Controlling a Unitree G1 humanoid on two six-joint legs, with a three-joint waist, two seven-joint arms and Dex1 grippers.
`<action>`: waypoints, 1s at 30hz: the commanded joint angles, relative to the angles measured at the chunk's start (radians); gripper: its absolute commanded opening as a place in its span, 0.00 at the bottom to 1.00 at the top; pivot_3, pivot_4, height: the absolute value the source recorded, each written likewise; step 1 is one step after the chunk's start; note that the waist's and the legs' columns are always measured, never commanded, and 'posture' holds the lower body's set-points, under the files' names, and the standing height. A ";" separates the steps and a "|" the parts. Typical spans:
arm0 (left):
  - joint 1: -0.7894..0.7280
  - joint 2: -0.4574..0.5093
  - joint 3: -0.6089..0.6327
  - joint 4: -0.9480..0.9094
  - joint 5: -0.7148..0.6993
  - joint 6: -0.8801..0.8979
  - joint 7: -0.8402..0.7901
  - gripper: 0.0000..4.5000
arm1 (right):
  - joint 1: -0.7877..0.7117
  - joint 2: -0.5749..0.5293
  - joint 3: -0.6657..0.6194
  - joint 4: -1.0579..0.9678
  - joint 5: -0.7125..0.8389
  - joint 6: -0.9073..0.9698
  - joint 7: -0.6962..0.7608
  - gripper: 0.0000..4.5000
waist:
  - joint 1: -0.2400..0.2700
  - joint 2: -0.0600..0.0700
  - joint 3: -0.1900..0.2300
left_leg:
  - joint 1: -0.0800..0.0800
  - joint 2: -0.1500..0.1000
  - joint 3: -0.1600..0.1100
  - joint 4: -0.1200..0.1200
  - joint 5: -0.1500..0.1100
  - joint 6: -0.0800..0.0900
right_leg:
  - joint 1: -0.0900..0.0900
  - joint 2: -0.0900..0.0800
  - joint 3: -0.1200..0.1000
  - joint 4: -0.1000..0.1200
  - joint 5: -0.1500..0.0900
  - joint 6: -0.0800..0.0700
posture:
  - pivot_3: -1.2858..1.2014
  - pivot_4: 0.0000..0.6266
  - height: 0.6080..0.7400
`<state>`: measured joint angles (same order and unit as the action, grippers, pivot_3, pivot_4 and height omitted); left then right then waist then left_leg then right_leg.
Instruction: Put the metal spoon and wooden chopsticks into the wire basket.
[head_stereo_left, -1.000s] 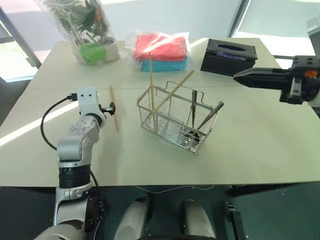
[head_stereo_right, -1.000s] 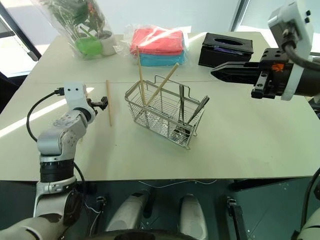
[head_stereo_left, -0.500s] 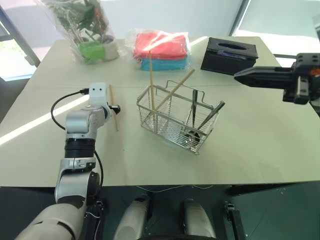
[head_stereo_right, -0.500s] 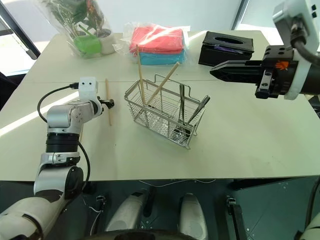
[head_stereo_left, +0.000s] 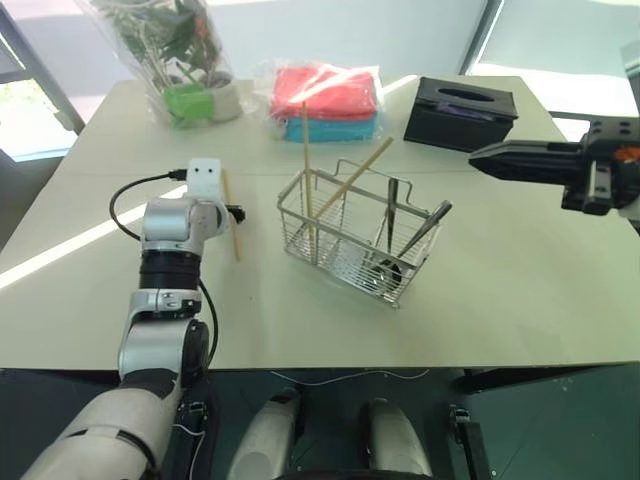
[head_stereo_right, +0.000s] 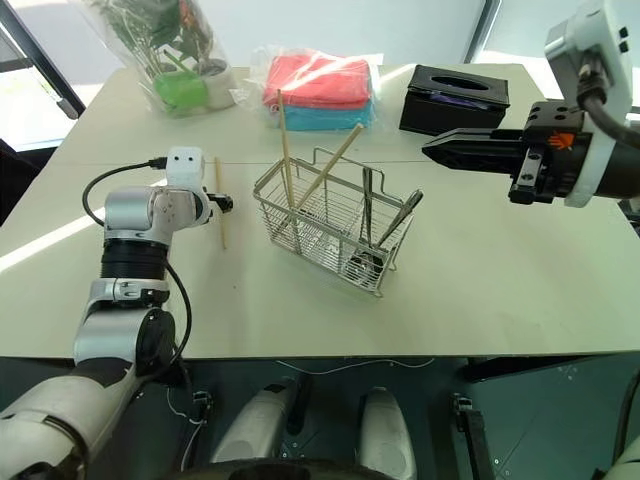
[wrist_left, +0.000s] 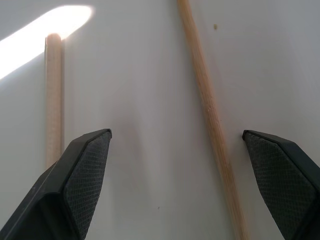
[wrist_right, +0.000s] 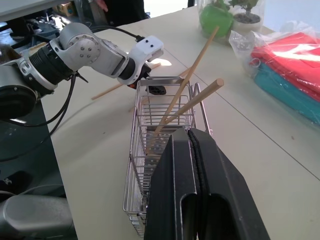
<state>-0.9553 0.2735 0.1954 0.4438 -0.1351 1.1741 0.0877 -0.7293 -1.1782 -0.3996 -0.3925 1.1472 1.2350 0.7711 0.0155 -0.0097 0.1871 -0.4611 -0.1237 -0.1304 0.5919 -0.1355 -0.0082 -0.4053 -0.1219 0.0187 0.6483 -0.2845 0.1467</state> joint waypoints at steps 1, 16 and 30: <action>-0.028 -0.021 0.051 0.040 -0.007 0.020 0.022 0.99 | -0.014 -0.016 -0.048 -0.014 0.033 -0.019 -0.016 0.00 | 0.000 0.000 0.000 | 0.000 0.000 0.000 0.000 0.000 0.000 | 0.000 0.000 0.000 0.000 0.000 0.000 | 0.52 0.24 1.00; -0.046 -0.065 0.049 0.075 0.002 -0.012 0.035 0.99 | 0.013 -0.015 -0.044 -0.033 0.051 -0.041 -0.053 0.00 | 0.002 0.000 0.000 | 0.000 0.000 0.000 0.001 0.000 0.000 | 0.001 0.000 0.000 0.000 0.001 0.001 | 0.52 0.24 1.00; -0.042 -0.087 0.148 0.080 -0.019 0.024 0.077 0.99 | -0.028 -0.011 -0.010 -0.026 0.062 -0.045 -0.107 0.00 | -0.001 0.000 0.000 | 0.000 0.000 0.000 0.001 0.000 0.000 | 0.001 0.000 0.000 0.000 0.001 0.001 | 0.52 0.24 1.00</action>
<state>-0.9997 0.2016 0.3161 0.5061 -0.1358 1.1543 0.1591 -0.7264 -1.1786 -0.3956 -0.4098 1.1930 1.2106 0.6718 0.0143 -0.0095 0.1868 -0.4609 -0.1240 -0.1304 0.5927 -0.1355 -0.0082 -0.4047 -0.1221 0.0188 0.6484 -0.2839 0.1475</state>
